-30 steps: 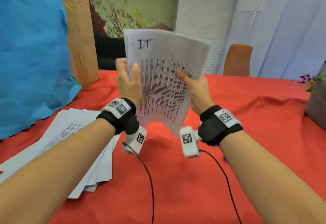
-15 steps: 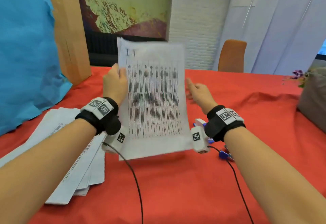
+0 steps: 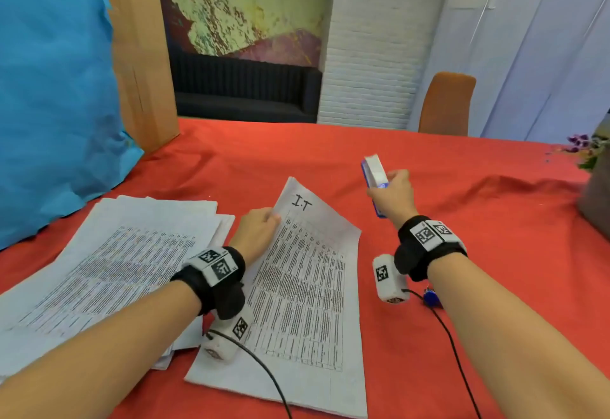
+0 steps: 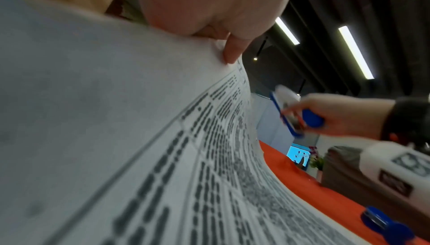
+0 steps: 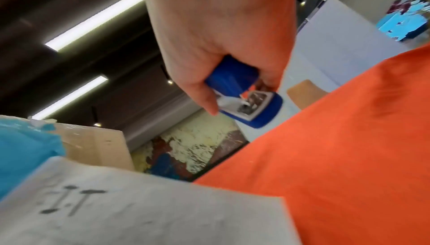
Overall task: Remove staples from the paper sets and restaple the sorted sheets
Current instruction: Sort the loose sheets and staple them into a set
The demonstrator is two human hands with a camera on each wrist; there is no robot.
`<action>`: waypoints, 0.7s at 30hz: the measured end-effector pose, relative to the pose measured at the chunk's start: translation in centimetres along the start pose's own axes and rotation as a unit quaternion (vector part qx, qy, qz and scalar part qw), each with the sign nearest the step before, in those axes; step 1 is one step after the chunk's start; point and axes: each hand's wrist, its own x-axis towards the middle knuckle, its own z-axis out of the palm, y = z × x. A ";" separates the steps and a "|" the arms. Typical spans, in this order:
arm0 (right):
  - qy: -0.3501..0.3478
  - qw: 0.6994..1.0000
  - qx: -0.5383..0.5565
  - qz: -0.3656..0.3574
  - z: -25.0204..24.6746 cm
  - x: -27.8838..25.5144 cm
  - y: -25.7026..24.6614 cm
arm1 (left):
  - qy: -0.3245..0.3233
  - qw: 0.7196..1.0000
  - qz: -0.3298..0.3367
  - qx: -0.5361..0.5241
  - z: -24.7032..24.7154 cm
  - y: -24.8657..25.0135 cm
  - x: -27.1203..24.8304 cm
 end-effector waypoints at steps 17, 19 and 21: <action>-0.015 0.937 0.330 -0.115 5.9 -4.7 -5.6 | 0.038 0.995 0.076 0.049 1.6 1.9 -0.6; 0.001 0.944 0.308 -0.120 5.8 -4.6 -5.3 | 0.044 0.994 0.093 0.046 1.6 1.7 -0.7; 0.006 0.950 0.293 -0.112 6.0 -4.4 -4.8 | 0.040 0.991 0.119 0.048 1.4 1.4 -0.8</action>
